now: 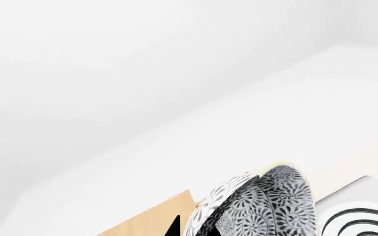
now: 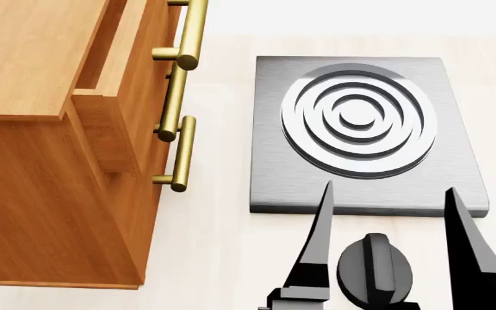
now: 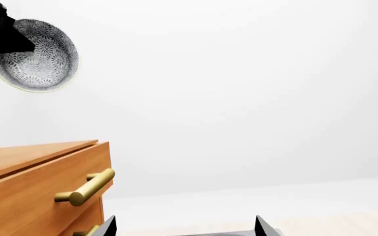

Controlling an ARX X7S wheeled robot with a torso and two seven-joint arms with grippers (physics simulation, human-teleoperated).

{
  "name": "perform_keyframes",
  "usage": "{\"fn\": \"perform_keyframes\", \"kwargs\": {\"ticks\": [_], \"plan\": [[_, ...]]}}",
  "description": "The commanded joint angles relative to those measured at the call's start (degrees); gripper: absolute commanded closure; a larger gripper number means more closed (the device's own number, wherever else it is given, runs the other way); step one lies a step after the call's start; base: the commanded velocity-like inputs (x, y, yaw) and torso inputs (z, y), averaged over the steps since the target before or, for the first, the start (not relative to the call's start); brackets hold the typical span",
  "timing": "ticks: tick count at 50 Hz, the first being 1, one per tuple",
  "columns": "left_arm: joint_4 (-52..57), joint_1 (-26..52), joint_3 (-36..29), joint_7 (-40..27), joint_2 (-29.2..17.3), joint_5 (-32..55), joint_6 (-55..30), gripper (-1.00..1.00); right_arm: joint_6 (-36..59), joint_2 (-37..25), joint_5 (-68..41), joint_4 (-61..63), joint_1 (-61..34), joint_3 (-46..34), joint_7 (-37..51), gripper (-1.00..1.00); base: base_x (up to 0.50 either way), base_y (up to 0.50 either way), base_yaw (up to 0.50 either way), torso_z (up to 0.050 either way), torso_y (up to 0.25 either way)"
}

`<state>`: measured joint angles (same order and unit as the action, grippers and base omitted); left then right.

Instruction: Pick the akita bowl on the wooden cabinet and place it on the plate.

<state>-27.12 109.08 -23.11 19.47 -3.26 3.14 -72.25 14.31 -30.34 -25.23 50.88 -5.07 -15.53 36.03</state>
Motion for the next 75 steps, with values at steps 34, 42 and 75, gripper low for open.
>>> {"fn": "perform_keyframes", "kwargs": {"ticks": [34, 42, 75], "plan": [[35.3, -8.8, 0.1, -5.9, 2.7, 21.6, -14.0, 1.00, 0.8, -2.7, -3.4, 6.6, 0.6, 3.3, 3.5, -1.00, 0.00, 0.00, 0.00, 0.000, 0.000], [38.6, -10.5, -0.1, -8.8, 2.6, 26.0, -14.7, 1.00, -1.3, -7.0, -5.0, 9.0, -0.1, 1.9, 8.0, -1.00, 0.00, 0.00, 0.00, 0.000, 0.000], [47.0, -15.2, -1.0, -10.8, -1.0, 35.9, -10.4, 1.00, -9.5, -18.8, -6.0, 8.1, -6.8, -11.1, 20.2, -1.00, 0.00, 0.00, 0.00, 0.000, 0.000]]}}
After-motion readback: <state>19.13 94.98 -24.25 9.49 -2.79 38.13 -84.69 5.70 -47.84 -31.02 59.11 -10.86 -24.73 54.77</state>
